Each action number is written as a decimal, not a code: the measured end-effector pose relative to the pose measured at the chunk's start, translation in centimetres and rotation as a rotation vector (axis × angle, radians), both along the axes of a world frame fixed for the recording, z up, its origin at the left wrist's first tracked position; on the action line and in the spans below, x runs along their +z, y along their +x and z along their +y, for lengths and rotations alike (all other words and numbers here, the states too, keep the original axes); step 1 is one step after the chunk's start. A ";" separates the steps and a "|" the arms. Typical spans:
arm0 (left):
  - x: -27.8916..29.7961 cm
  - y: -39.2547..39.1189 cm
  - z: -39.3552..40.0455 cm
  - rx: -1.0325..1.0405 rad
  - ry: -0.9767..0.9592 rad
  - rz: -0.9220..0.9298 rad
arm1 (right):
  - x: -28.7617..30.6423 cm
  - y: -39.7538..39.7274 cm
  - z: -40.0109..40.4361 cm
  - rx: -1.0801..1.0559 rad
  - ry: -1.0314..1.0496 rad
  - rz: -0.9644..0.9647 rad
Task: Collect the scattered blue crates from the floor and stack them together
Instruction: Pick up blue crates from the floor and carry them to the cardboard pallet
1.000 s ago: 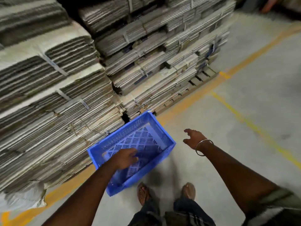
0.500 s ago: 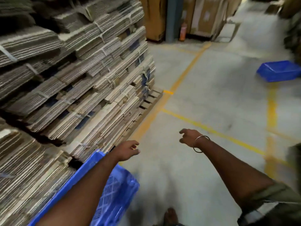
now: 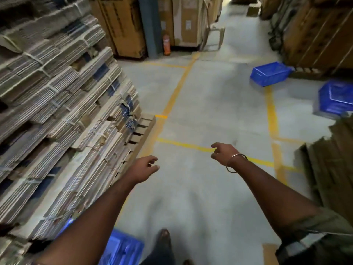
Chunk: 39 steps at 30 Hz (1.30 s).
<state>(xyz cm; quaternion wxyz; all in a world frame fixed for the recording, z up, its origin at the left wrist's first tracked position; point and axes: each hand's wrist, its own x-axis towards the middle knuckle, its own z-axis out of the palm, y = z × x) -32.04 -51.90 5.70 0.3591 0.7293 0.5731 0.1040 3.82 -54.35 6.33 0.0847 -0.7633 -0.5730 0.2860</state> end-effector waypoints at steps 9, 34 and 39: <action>-1.4 3.9 12.3 -0.046 -0.081 -0.099 | -0.4 4.1 8.1 -0.076 -0.002 0.031; -5.4 32.0 47.3 -0.403 -0.188 -0.064 | -5.1 28.7 28.1 -0.617 0.074 0.148; -5.5 41.7 52.7 -0.407 -0.188 -0.019 | -6.7 38.3 32.4 -0.648 -0.014 0.160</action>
